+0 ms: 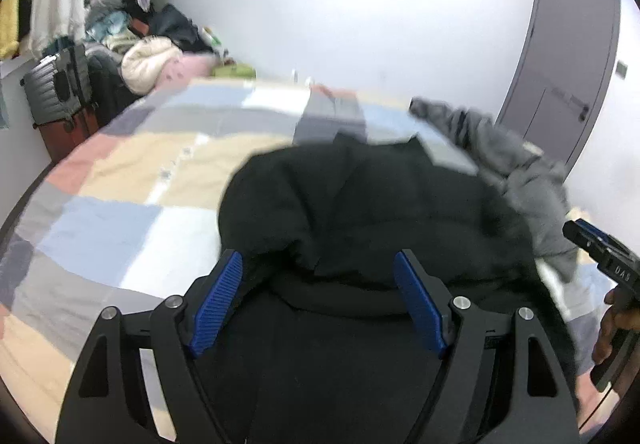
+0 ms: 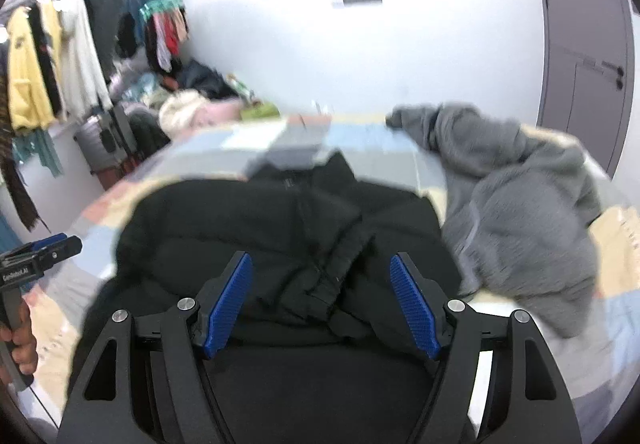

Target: Fold large clothes

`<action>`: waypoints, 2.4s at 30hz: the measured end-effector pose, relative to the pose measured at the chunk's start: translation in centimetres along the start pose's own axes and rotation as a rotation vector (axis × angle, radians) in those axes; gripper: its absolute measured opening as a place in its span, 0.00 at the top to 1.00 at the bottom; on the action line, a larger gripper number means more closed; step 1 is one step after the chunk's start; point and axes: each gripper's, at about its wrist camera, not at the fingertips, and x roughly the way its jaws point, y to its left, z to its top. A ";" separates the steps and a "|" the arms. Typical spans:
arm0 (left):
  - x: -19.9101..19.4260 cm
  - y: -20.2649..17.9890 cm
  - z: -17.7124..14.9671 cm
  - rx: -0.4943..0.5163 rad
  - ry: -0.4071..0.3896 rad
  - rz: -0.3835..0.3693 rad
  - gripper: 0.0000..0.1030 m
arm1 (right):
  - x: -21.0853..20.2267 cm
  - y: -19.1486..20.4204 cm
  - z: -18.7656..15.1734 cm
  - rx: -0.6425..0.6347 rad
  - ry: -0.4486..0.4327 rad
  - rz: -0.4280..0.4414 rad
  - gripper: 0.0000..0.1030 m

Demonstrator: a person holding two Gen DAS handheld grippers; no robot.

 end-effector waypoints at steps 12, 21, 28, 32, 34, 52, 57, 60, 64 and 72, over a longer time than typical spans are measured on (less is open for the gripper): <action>-22.7 2.7 1.1 -0.021 -0.190 -0.020 0.24 | -20.0 1.1 3.9 -0.053 -0.191 0.072 0.31; -31.3 11.3 -1.8 -0.020 -0.178 0.038 0.24 | -27.0 -2.6 2.9 -0.087 -0.183 0.061 0.30; -30.8 15.8 -7.1 -0.048 -0.118 0.057 0.23 | -25.2 -5.8 -1.5 -0.024 -0.089 0.071 0.29; -27.7 17.0 -11.1 -0.104 -0.081 0.023 0.23 | -22.5 -6.2 -5.5 -0.004 -0.025 0.092 0.29; -25.1 16.8 -13.6 -0.149 -0.053 -0.023 0.22 | -21.0 -6.2 -7.7 0.007 0.011 0.108 0.29; -8.0 12.9 -25.9 -0.312 0.215 -0.224 0.19 | -12.9 -10.6 -20.3 0.273 0.197 0.153 0.29; -5.7 14.0 -27.3 -0.371 0.263 -0.254 0.12 | -11.4 -11.7 -21.7 0.320 0.235 0.144 0.21; -4.8 14.3 -27.9 -0.398 0.276 -0.286 0.04 | -10.3 -12.6 -22.6 0.347 0.272 0.120 0.20; -3.9 14.7 -28.4 -0.439 0.273 -0.339 0.01 | -8.2 -14.1 -24.0 0.425 0.352 0.124 0.19; -2.9 14.6 -28.5 -0.455 0.287 -0.350 0.01 | -6.6 -12.5 -24.4 0.443 0.382 0.241 0.18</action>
